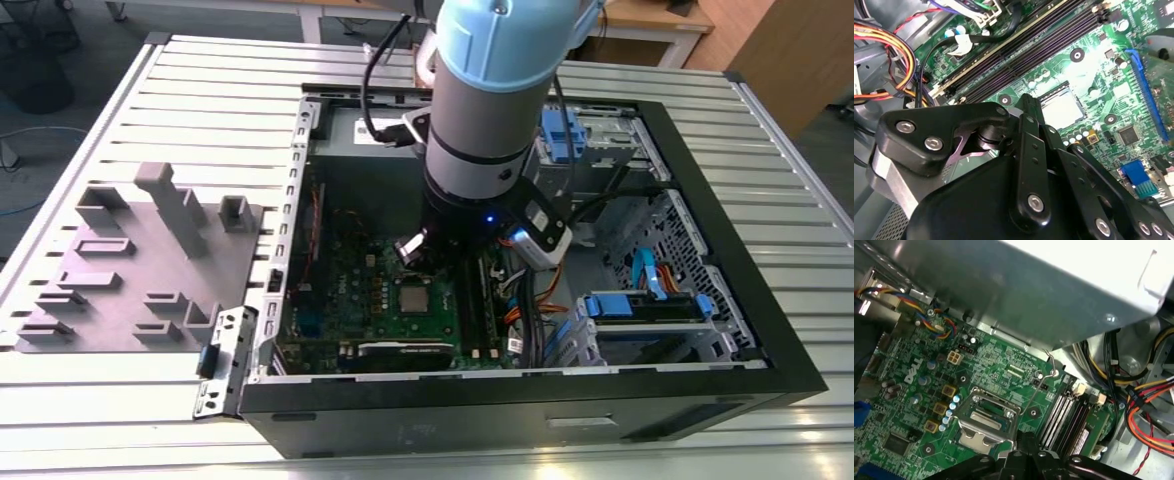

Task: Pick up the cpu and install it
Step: 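Close the cpu cover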

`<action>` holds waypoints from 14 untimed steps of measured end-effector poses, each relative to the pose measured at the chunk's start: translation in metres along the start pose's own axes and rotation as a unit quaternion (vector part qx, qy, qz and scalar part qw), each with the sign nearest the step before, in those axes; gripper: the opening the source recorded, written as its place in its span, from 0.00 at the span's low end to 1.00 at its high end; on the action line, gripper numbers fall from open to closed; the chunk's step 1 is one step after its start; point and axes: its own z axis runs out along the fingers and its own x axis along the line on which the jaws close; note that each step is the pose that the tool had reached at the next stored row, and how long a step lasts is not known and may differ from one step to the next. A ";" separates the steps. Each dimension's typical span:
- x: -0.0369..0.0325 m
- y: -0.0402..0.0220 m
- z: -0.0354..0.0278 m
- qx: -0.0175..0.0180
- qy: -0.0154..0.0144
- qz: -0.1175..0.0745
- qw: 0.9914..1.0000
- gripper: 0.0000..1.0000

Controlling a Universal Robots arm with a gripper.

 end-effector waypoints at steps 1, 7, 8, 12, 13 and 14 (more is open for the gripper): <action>0.0001 -0.0008 0.0000 0.000 0.000 0.000 1.000 0.11; -0.0036 -0.0051 -0.0001 -0.001 0.001 0.000 1.000 0.11; -0.0044 -0.0055 -0.0001 -0.001 0.001 0.000 1.000 0.11; -0.0050 -0.0057 0.0000 -0.001 0.002 0.000 1.000 0.11; -0.0052 -0.0055 0.0000 -0.001 0.002 0.000 1.000 0.11; -0.0052 -0.0055 0.0000 0.000 0.002 0.000 1.000 0.11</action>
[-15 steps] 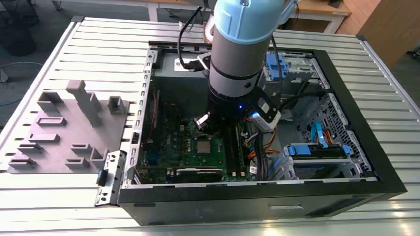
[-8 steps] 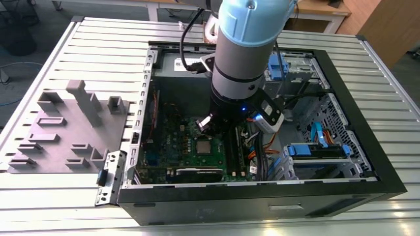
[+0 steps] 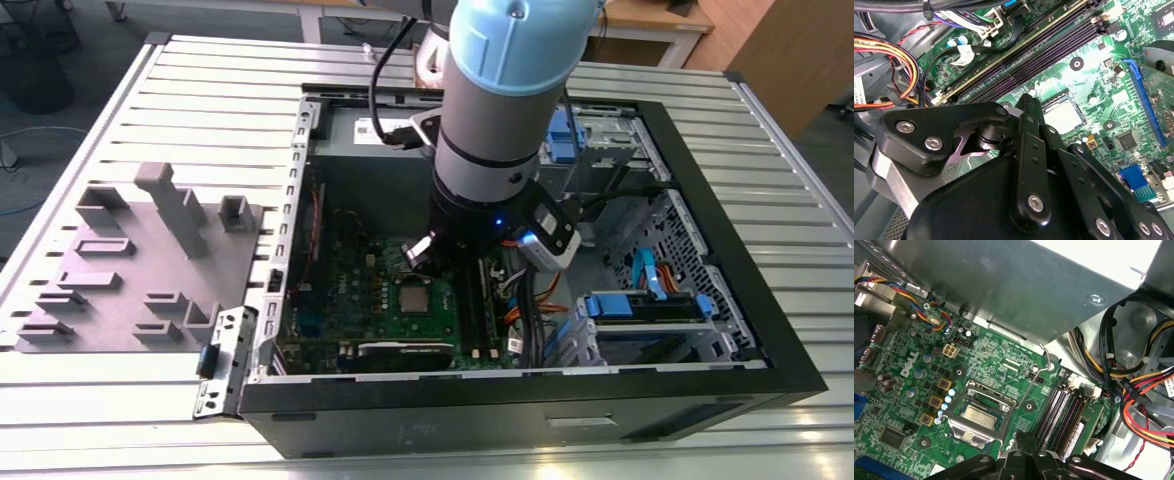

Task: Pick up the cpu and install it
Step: 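Close the cpu cover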

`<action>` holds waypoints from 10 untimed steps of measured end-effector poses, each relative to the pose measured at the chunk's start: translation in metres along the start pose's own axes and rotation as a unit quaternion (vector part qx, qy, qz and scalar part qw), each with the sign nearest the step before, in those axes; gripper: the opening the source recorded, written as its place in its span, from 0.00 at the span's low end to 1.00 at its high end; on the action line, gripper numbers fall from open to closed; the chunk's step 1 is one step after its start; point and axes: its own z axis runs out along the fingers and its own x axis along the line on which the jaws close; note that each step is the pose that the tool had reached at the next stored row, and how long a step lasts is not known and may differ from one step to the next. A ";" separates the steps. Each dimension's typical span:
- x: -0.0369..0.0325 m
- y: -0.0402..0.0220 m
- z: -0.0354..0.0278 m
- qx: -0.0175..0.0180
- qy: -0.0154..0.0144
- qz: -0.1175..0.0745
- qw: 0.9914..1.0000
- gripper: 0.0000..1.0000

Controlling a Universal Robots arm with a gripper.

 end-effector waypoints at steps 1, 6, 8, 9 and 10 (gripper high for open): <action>-0.0002 -0.0001 0.0000 0.000 0.000 0.000 1.000 0.11; -0.0036 -0.0018 0.0000 -0.002 0.004 0.000 1.000 0.11; -0.0038 -0.0018 0.0000 -0.002 0.005 0.000 1.000 0.11; -0.0039 -0.0017 0.0000 -0.002 0.005 0.000 1.000 0.11; -0.0041 -0.0015 0.0000 -0.002 0.005 0.000 1.000 0.11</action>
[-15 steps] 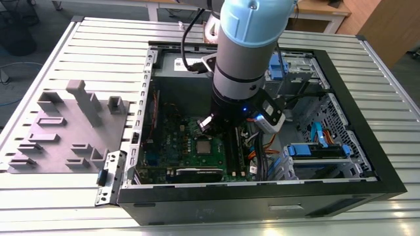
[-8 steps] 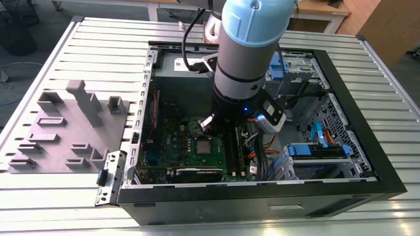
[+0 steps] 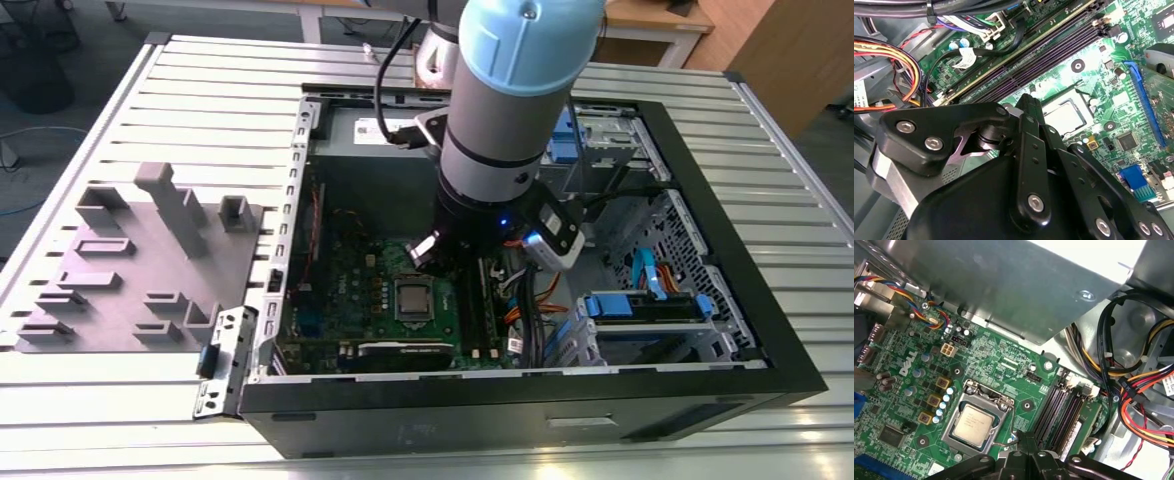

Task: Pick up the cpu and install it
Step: 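Close the cpu cover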

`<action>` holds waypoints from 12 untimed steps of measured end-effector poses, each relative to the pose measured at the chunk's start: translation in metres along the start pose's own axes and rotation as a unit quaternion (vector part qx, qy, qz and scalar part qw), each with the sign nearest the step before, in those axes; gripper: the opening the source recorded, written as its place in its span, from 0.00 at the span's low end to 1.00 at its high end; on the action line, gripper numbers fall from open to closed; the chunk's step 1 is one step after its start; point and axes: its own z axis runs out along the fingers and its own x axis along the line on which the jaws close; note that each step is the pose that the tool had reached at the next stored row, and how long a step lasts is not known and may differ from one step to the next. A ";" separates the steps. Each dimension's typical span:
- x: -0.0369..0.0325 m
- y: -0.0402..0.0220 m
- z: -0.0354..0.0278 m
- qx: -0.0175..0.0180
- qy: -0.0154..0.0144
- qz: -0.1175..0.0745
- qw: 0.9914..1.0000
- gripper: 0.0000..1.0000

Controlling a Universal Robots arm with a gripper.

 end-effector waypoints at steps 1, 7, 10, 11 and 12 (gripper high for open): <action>-0.0002 0.0004 0.0000 0.000 0.000 0.000 1.000 0.11; 0.0020 0.0044 0.0002 0.007 0.003 0.000 1.000 0.11; 0.0057 0.0063 0.0001 0.010 0.005 0.000 1.000 0.11; 0.0067 0.0068 0.0001 0.012 0.005 0.000 1.000 0.11; 0.0076 0.0074 0.0002 0.013 0.006 0.000 1.000 0.11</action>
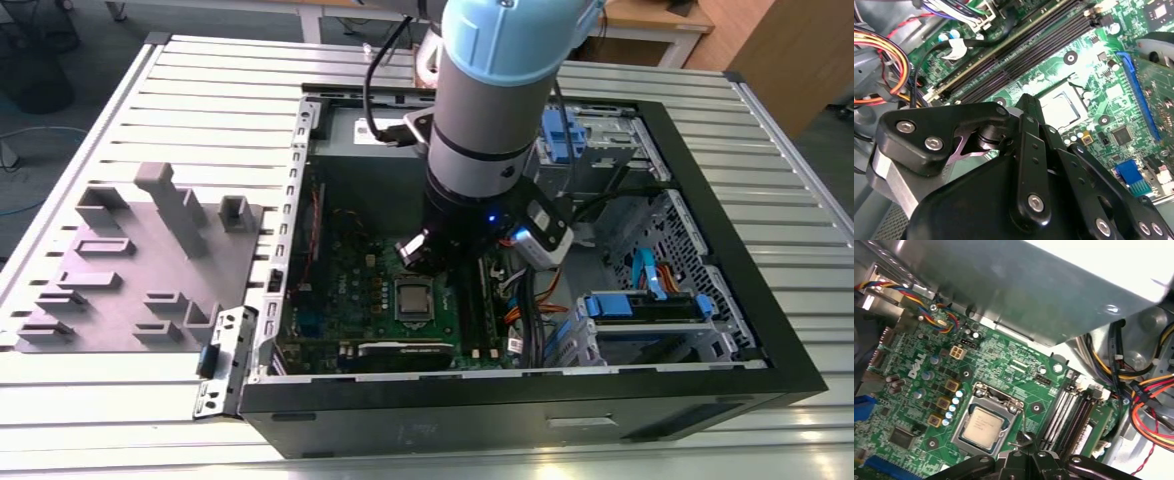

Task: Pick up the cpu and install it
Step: 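Close the cpu cover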

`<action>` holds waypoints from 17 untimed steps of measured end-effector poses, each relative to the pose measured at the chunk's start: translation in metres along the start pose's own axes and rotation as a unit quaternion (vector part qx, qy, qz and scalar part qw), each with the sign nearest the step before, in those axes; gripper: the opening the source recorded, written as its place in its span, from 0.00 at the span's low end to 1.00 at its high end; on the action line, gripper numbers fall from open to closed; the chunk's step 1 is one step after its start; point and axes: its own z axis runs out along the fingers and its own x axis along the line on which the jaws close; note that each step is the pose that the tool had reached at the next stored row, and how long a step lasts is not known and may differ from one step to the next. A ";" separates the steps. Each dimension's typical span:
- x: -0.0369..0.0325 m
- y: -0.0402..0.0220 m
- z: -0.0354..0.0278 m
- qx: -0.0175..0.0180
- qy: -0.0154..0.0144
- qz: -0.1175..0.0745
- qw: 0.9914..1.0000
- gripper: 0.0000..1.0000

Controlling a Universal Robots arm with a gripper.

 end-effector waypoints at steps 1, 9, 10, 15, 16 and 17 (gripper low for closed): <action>0.0006 0.0004 0.0001 0.001 0.001 0.000 1.000 0.11; 0.0034 0.0032 0.0001 0.005 -0.004 0.000 1.000 0.11; 0.0034 0.0032 0.0001 0.005 -0.005 0.000 1.000 0.11; 0.0030 0.0042 0.0000 0.006 -0.006 0.000 1.000 0.11; 0.0030 0.0042 0.0000 0.006 -0.006 0.000 1.000 0.11; 0.0030 0.0042 0.0000 0.006 -0.006 0.000 1.000 0.11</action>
